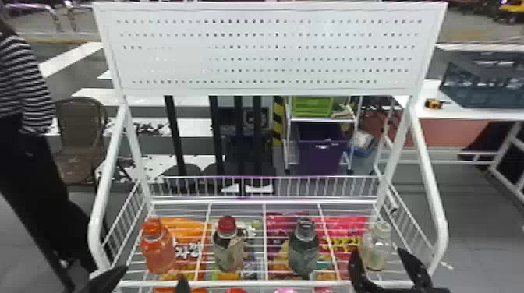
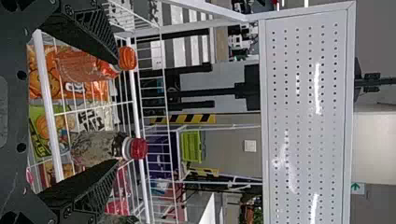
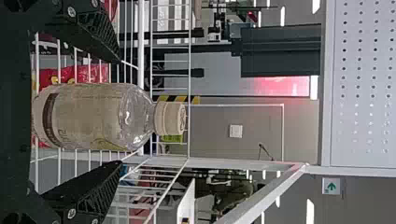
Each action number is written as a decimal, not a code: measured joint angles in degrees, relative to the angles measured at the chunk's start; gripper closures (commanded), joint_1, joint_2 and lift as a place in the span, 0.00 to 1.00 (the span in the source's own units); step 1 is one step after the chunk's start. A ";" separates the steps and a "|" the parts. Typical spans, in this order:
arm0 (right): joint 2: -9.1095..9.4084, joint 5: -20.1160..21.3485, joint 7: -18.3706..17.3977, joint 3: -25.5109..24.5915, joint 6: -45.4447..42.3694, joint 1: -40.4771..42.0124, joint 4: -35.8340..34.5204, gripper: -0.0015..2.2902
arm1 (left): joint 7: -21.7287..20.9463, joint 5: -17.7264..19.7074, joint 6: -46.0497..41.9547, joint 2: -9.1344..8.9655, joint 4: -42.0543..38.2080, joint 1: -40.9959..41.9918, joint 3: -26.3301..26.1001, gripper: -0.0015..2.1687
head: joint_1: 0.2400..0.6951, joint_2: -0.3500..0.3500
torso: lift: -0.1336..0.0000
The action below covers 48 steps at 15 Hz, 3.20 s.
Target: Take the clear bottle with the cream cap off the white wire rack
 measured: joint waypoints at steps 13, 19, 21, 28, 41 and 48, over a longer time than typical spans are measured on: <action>0.00 -0.69 0.30 -0.19 4.60 -2.16 -0.81 0.81 | 0.09 -0.64 -0.30 -0.08 1.27 -0.05 -1.66 0.06 | 0.57 0.50 | 1.00; -0.75 -2.34 1.90 -0.84 15.67 10.30 -22.19 0.81 | 0.09 -0.76 -1.26 -0.03 1.24 0.04 -1.70 0.06 | 0.57 0.50 | 1.00; -1.58 -2.95 2.61 -1.19 16.77 15.97 -30.27 0.81 | 0.09 -0.78 -1.90 0.00 1.29 0.00 -1.45 0.06 | 0.57 0.50 | 1.00; -1.98 -4.28 7.81 -3.89 15.76 31.46 -45.97 0.81 | 0.33 -0.61 -3.68 -0.01 1.04 -0.11 -0.30 0.06 | 0.57 0.50 | 1.00; -0.58 -5.55 6.61 -3.96 10.25 36.62 -50.42 0.81 | 0.79 0.00 -5.45 -0.44 0.99 0.35 0.99 0.06 | 0.57 0.50 | 1.00; -0.47 -5.57 6.72 -4.28 11.42 35.98 -49.92 0.81 | 0.79 0.29 -5.11 -0.43 0.98 -0.13 0.91 0.06 | 0.57 0.50 | 1.00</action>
